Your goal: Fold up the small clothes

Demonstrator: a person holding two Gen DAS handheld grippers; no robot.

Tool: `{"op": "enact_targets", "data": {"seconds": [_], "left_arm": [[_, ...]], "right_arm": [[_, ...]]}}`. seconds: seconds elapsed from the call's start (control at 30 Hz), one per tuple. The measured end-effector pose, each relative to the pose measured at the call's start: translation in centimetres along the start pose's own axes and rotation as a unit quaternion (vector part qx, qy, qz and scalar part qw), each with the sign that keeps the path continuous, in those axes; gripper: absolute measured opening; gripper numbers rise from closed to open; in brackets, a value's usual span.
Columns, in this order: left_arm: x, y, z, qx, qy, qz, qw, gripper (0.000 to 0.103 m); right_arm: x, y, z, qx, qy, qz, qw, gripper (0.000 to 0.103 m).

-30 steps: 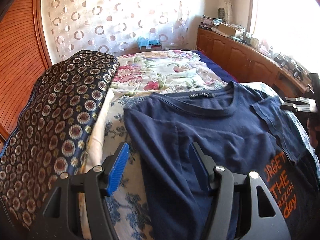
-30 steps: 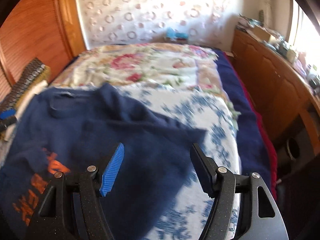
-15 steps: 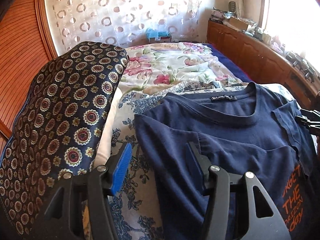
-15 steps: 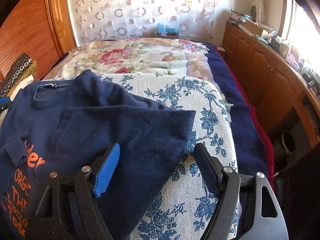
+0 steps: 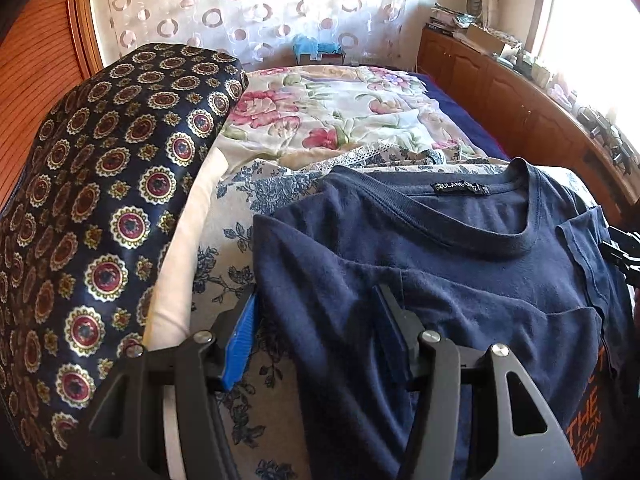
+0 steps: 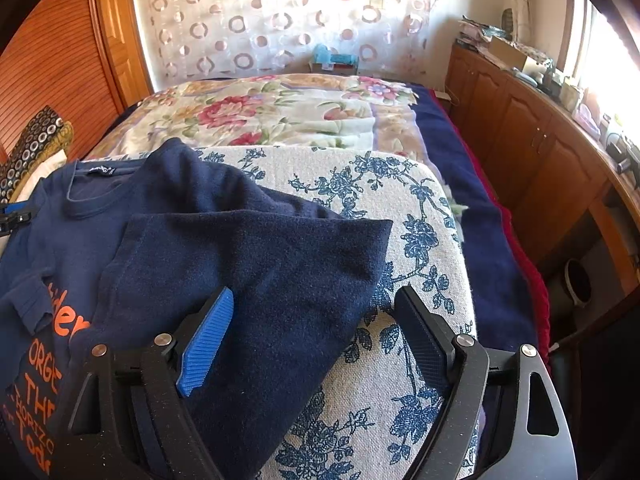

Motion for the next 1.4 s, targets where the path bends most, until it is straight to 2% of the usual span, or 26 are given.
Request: {"op": "enact_targets", "data": {"seconds": [0.2,0.23,0.27,0.3,0.33,0.37,0.47,0.73,0.93,1.13,1.27,1.33,1.4], "left_arm": [[0.2,-0.1,0.1,-0.008,-0.003,-0.009,0.9999,0.054],[0.2,0.0,0.1,-0.012,-0.004,-0.017,0.9998,0.048],[0.2,0.0,0.1,-0.017,-0.003,-0.026,0.9995,0.036],[0.5,0.1,0.1,-0.017,-0.001,-0.03,0.9994,0.033],[0.8,0.3,0.1,-0.02,0.003,-0.038,0.9991,0.024],[0.9,0.5,0.1,-0.023,0.006,-0.046,0.9987,0.012],[1.2,1.8,0.4,-0.046,0.006,-0.052,0.9975,0.004],[0.3,7.4,1.9,-0.116,-0.015,-0.056,0.9915,0.002],[-0.4,9.6,2.0,-0.131,-0.025,-0.077,0.988,0.002],[-0.5,10.2,1.3,-0.136,-0.021,-0.072,0.9879,0.002],[-1.1,10.1,0.8,-0.135,-0.026,-0.078,0.9874,0.002],[-1.6,10.2,0.4,-0.135,-0.029,-0.084,0.9868,0.002],[-2.1,10.5,0.2,-0.137,-0.031,-0.09,0.986,0.002]], "right_arm": [[0.0,0.0,0.0,0.0,0.0,0.0,1.0,0.085],[0.0,0.0,0.0,0.0,0.0,0.0,1.0,0.085],[0.0,0.0,0.0,0.0,0.0,0.0,1.0,0.085],[0.0,0.0,0.0,0.0,0.0,0.0,1.0,0.085],[0.0,0.0,0.0,0.0,0.0,0.0,1.0,0.085],[0.0,0.0,0.0,0.0,0.0,0.0,1.0,0.085],[0.0,0.0,0.0,0.0,0.0,0.0,1.0,0.085],[0.0,0.0,0.1,0.0,-0.001,0.001,1.0,0.085],[0.1,-0.3,0.2,0.004,0.005,0.01,1.0,0.086],[-0.9,-0.7,1.4,0.008,-0.025,0.014,1.0,0.079],[-1.1,-0.7,1.6,0.006,-0.029,0.013,0.999,0.072],[-1.2,-0.7,1.7,0.002,-0.028,0.011,1.0,0.062],[-1.3,-0.6,1.8,-0.002,-0.03,0.005,1.0,0.033]]}}
Point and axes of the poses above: each gripper's, at about its wrist camera, not at the fingertips, and y roughly against the way its jaws point, x to its left, z to its top, the point moved 3 cm from there along -y, roughly the way its jaws point, and after that the axes turned 4 degrees about -y, right-handed, at the moved point
